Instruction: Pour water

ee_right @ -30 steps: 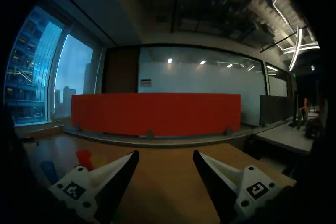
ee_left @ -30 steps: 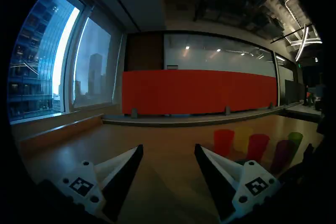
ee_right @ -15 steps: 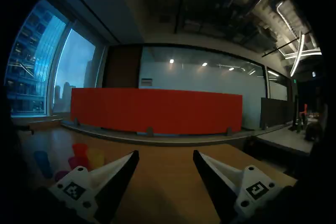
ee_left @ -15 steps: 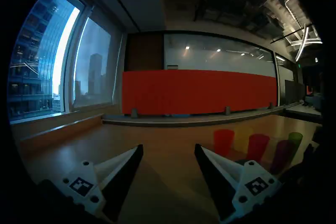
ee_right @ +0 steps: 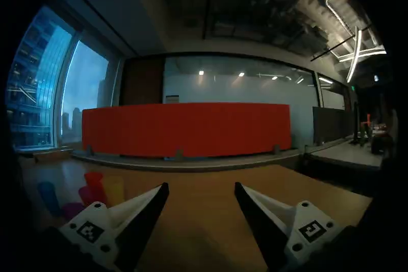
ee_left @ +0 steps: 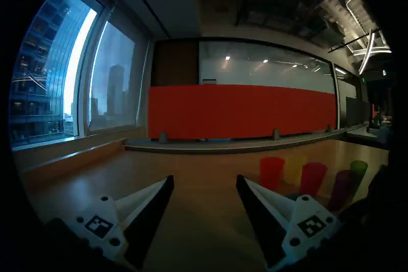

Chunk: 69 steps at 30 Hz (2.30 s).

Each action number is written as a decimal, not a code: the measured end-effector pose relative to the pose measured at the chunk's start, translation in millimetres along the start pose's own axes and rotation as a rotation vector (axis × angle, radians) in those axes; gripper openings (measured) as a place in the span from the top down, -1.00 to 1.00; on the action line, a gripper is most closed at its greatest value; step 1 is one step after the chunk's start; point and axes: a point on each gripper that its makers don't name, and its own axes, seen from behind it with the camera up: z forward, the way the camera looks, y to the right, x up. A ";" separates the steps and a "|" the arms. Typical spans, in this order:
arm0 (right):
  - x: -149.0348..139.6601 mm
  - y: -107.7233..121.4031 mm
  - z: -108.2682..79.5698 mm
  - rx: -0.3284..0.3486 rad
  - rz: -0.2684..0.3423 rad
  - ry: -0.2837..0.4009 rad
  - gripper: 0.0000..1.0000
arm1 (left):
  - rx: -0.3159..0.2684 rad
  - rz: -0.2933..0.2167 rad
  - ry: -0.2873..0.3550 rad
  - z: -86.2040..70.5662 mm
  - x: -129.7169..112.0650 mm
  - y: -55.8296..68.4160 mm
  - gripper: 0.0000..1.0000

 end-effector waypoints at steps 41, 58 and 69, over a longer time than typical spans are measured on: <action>-21.5 -1.8 4.8 0.008 -0.019 -0.050 -1.00 | 0.000 0.000 0.001 1.1 -0.3 0.2 -0.81; -22.1 -5.1 3.8 0.026 -0.019 -0.050 -1.00 | 0.000 0.000 0.001 0.7 -0.3 -0.2 -0.81; -22.8 -5.5 3.9 0.025 -0.019 -0.051 -1.00 | 0.000 0.000 0.000 0.7 -0.1 -0.1 -0.81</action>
